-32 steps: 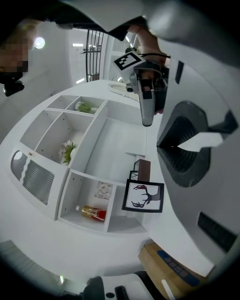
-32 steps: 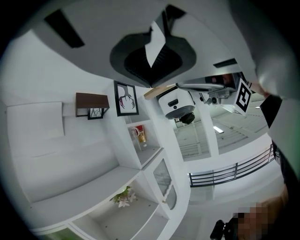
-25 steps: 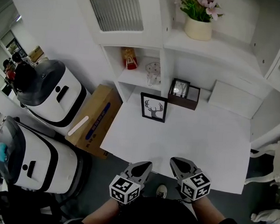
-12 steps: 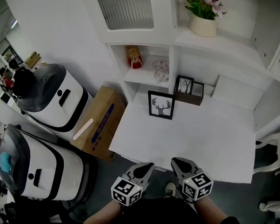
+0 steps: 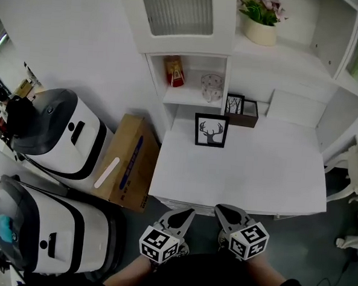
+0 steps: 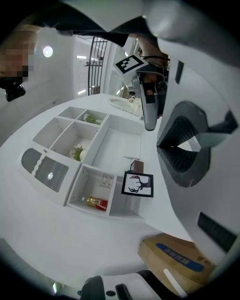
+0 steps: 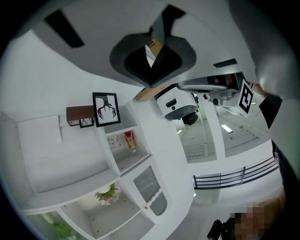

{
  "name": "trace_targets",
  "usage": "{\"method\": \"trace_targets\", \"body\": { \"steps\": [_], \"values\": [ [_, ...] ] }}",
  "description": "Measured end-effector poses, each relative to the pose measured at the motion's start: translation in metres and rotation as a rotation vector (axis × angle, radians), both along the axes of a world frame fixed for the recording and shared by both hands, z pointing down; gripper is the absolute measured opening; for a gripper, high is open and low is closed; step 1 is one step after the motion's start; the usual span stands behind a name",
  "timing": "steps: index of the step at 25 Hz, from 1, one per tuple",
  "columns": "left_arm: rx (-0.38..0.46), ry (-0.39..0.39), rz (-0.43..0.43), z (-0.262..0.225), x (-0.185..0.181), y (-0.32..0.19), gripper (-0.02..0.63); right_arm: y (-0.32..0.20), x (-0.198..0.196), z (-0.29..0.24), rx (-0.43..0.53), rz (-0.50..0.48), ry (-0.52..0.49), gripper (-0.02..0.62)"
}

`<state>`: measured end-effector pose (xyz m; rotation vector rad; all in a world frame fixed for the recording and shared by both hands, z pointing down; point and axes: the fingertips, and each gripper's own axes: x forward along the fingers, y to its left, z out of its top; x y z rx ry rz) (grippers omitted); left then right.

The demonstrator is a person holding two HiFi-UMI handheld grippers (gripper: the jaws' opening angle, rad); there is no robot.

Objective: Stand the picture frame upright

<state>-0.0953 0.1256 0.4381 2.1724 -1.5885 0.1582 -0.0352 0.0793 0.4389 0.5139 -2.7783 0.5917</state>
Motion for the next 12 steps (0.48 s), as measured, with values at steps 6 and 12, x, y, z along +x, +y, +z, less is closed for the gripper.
{"method": "trace_targets", "body": {
  "steps": [6,12],
  "values": [
    [0.011,0.017,0.067,0.003,-0.019,0.03,0.005,0.038,-0.014,0.007,-0.002,0.081,0.015,0.003],
    [-0.001,0.023,0.134,0.01,-0.029,0.056,0.005,0.07,-0.021,0.014,-0.018,0.151,0.02,0.003]
  ]
}}
